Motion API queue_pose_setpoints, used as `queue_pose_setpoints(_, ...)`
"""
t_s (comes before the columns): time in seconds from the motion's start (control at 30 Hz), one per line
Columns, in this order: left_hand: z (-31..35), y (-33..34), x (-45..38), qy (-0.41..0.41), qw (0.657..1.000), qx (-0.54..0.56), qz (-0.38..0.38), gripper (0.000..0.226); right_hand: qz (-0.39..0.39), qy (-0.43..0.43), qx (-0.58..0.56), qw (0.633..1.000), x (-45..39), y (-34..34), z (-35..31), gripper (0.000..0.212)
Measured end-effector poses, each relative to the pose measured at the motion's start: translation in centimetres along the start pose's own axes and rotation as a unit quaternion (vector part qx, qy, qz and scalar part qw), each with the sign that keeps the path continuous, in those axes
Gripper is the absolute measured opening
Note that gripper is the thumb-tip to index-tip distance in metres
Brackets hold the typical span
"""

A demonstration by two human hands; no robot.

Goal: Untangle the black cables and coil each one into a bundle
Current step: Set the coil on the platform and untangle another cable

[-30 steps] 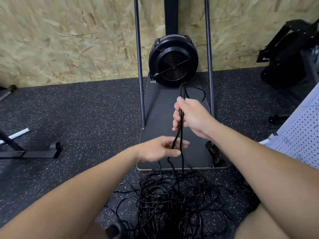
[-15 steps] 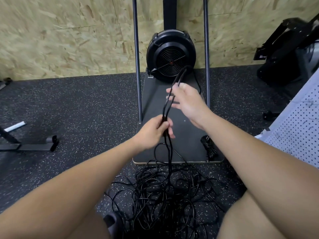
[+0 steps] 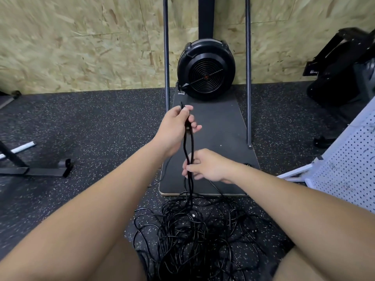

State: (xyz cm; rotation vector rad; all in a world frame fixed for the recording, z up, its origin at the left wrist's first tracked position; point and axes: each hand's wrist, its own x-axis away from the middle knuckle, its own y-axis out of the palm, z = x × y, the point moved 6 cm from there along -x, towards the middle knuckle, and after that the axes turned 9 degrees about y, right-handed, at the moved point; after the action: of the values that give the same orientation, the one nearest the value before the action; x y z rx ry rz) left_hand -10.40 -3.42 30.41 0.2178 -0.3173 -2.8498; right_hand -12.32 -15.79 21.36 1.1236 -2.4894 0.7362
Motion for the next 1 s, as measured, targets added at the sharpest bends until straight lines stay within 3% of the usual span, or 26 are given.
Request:
queue_pose_setpoints(0.07,-0.2,-0.7,-0.2,-0.013,1.000,0.026,0.009,0.029,0.015,-0.009,0.005,1.000,0.5,-0.2,-0.9,0.015)
queue_pose_setpoints(0.17,-0.9,-2.3,0.2,-0.048,0.998,-0.023,-0.015,0.028,0.080,-0.036,-0.039,0.995,1.2,-2.0,-2.7,0.015)
queue_pose_setpoints(0.3,-2.9,-3.1,2.3,-0.110,0.980,-0.111,-0.122,0.053,0.145,-0.104,-0.084,0.980,2.1,-4.6,-5.3,0.009)
queue_pose_setpoints(0.37,-3.6,-2.9,3.6,-0.127,0.964,-0.138,-0.188,0.051,0.158,-0.114,-0.093,0.976,2.5,-5.2,-6.2,0.012)
queue_pose_setpoints(0.47,-4.2,-2.4,5.4,-0.144,0.931,-0.163,-0.292,0.047,0.201,-0.125,-0.131,0.963,3.0,-6.3,-7.0,0.011)
queue_pose_setpoints(0.57,-5.7,-3.3,6.3,-0.120,0.885,-0.312,-0.324,0.041,0.227,-0.133,-0.193,0.945,3.0,-7.6,-7.8,0.007)
queue_pose_setpoints(0.67,-7.8,-3.8,6.6,-0.082,0.832,-0.421,-0.351,0.019,0.229,-0.137,-0.211,0.940,2.7,-8.3,-7.8,0.005)
queue_pose_setpoints(0.73,-8.4,-4.0,6.3,-0.074,0.833,-0.443,-0.325,0.011,0.234,-0.134,-0.222,0.937,2.5,-8.5,-7.4,0.005)
queue_pose_setpoints(0.87,-8.5,-5.1,5.0,-0.086,0.847,-0.448,-0.271,0.019,0.264,-0.123,-0.262,0.920,2.4,-9.7,-6.7,0.020)
queue_pose_setpoints(1.0,-8.7,-6.6,4.6,-0.097,0.867,-0.396,-0.288,0.010,0.279,-0.121,-0.285,0.909,2.9,-11.4,-6.2,0.017)
